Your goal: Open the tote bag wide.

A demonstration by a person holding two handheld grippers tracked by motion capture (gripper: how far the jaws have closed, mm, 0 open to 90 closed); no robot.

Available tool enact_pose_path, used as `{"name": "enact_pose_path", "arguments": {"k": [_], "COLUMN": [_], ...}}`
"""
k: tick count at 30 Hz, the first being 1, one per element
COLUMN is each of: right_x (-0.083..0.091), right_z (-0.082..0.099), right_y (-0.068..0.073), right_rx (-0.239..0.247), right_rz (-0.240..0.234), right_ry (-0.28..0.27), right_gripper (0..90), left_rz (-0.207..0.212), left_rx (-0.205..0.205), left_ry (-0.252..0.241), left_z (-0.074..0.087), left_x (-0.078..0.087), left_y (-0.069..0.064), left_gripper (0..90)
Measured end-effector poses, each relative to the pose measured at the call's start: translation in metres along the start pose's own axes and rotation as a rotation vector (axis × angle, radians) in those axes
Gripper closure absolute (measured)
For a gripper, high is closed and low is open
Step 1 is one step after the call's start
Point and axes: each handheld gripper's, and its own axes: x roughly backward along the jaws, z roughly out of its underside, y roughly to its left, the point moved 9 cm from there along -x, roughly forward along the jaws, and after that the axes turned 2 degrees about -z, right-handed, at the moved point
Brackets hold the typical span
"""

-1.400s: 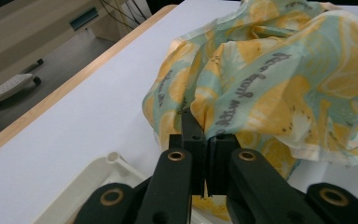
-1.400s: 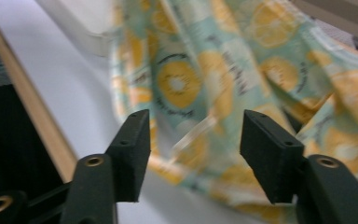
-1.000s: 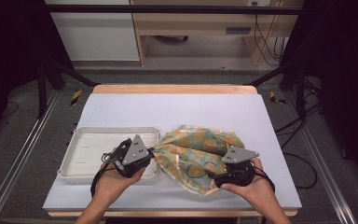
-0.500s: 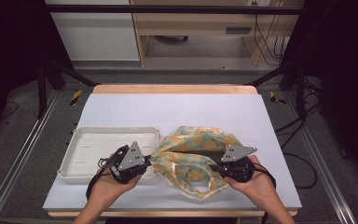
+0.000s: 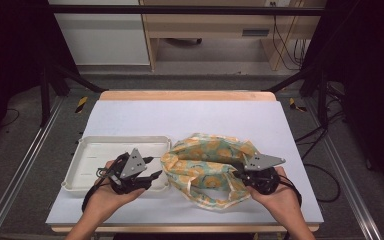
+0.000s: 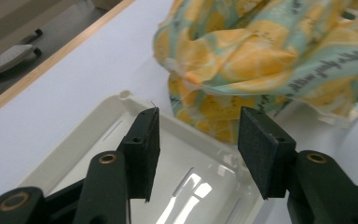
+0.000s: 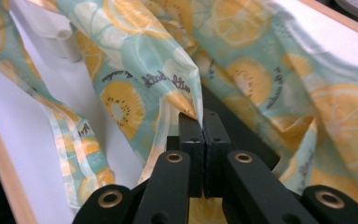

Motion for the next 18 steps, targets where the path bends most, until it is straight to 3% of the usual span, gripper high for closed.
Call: {"name": "enact_pose_path", "arguments": {"k": [6,9,14,18], "right_x": [-0.002,-0.005,-0.008,-0.010], "right_z": [0.012,0.019,0.023,0.023], "right_y": [0.017,0.024,0.027,0.029], "right_rx": [0.043,0.056,0.069,0.079], "right_rz": [-0.019,-0.023,-0.018,-0.021], "right_ry": [0.027,0.035,0.039,0.039], "right_gripper": [90.0,89.9,89.8,89.8], "left_rz": [-0.023,-0.007,0.056,0.098], "left_rx": [0.008,0.003,-0.024,-0.072], "left_ry": [-0.010,-0.011,0.023,0.093], "left_z": [-0.016,-0.031,-0.051,-0.057], "left_x": [0.006,-0.001,-0.027,-0.056], "left_y": [0.016,0.017,0.004,-0.005], "left_gripper": [49.4,47.9,40.4,34.7]}}
